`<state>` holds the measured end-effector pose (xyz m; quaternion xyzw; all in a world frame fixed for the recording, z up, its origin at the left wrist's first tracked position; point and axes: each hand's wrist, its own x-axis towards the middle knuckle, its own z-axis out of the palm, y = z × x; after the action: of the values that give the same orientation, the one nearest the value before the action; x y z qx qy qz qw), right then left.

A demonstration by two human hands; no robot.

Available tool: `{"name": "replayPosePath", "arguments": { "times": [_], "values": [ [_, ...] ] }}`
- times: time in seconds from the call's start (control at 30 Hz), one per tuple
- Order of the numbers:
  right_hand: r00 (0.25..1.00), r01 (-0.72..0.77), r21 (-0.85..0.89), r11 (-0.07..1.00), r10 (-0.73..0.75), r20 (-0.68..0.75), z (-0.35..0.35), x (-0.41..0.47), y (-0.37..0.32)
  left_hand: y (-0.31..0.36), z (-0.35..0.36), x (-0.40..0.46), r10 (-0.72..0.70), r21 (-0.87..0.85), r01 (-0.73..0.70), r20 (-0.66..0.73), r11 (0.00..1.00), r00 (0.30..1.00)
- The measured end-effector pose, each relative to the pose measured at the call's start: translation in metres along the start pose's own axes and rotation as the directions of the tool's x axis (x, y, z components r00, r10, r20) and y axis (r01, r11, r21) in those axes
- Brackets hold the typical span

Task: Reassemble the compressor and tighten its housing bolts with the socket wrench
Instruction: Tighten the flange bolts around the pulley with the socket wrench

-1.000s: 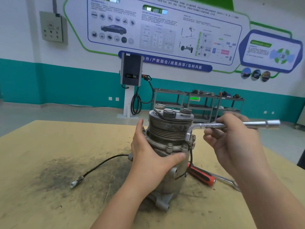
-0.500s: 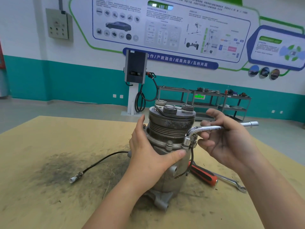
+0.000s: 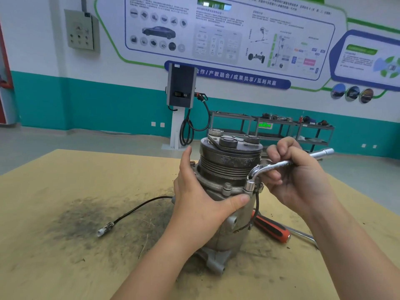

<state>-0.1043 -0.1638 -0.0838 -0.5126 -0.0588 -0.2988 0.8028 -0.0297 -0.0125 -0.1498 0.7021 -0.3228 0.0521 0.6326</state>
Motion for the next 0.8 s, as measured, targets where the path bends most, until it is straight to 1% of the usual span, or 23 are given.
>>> {"name": "replayPosePath", "arguments": {
  "times": [0.07,0.13,0.17,0.2,0.23,0.27,0.33,0.37,0.4,0.43,0.5,0.53,0.57,0.63,0.7,0.73,0.8],
  "values": [
    [0.996,0.088,-0.028,0.996,-0.088,-0.018,0.003,-0.004,0.001,0.000,0.000,0.000,-0.005,-0.025,0.006,0.002,1.000,1.000],
    [0.980,0.191,-0.121,0.974,-0.196,-0.036,0.005,-0.014,0.001,0.000,0.001,0.000,-0.011,-0.035,0.011,0.004,0.999,1.000],
    [0.962,0.255,-0.225,0.941,-0.269,-0.037,0.006,-0.021,0.001,0.000,0.001,0.000,-0.006,-0.037,0.006,0.003,0.999,1.000],
    [0.938,0.313,-0.365,0.877,-0.346,-0.027,0.009,-0.030,0.001,0.001,0.001,0.001,0.002,-0.037,-0.002,-0.004,0.999,1.000],
    [0.909,0.353,-0.509,0.785,-0.417,-0.013,0.013,-0.038,0.002,0.001,0.001,0.002,-0.001,-0.039,0.000,-0.008,0.999,1.000],
    [0.884,0.370,-0.618,0.693,-0.468,0.004,0.019,-0.045,0.004,0.001,0.002,0.001,0.005,-0.035,-0.005,-0.013,0.999,1.000],
    [0.850,0.386,-0.751,0.536,-0.523,0.063,0.035,-0.055,0.010,-0.001,0.003,0.000,0.009,-0.046,-0.010,-0.024,0.999,1.000],
    [0.834,0.401,-0.806,0.435,-0.537,0.126,0.044,-0.058,0.013,-0.003,0.003,-0.001,0.003,-0.059,-0.004,-0.018,0.998,1.000],
    [0.828,0.409,-0.853,0.324,-0.524,0.199,0.054,-0.059,0.017,0.000,0.003,0.000,0.005,-0.079,-0.006,-0.015,0.997,1.000],
    [0.839,0.399,-0.891,0.218,-0.478,0.259,0.063,-0.060,0.020,0.004,0.004,0.003,0.004,-0.110,-0.004,-0.001,0.994,1.000],
    [0.887,0.314,-0.949,0.027,-0.364,0.283,0.078,-0.059,0.023,0.004,0.003,0.010,-0.039,-0.273,0.040,0.010,0.961,0.999],
    [0.899,0.281,-0.958,-0.051,-0.335,0.281,0.082,-0.058,0.023,0.000,0.002,0.013,-0.043,-0.324,0.053,0.037,0.945,0.998],
    [0.904,0.266,-0.959,-0.101,-0.319,0.284,0.085,-0.057,0.023,-0.001,0.003,0.014,-0.031,-0.303,0.044,0.048,0.952,0.998],
    [0.901,0.258,-0.962,-0.089,-0.337,0.273,0.088,-0.058,0.022,-0.002,0.008,0.012,-0.045,-0.124,0.054,0.078,0.991,0.996],
    [0.886,0.253,-0.967,-0.016,-0.399,0.238,0.087,-0.058,0.018,-0.007,0.008,0.006,-0.033,-0.001,0.033,0.064,0.999,0.997],
    [0.876,0.246,-0.968,0.047,-0.437,0.202,0.085,-0.057,0.014,-0.006,0.007,0.005,-0.046,-0.008,0.047,0.032,0.999,0.998],
    [0.861,0.255,-0.940,0.227,-0.496,0.113,0.078,-0.053,0.005,-0.002,0.004,0.003,-0.069,-0.037,0.069,-0.009,0.997,0.998]
  ]
}}
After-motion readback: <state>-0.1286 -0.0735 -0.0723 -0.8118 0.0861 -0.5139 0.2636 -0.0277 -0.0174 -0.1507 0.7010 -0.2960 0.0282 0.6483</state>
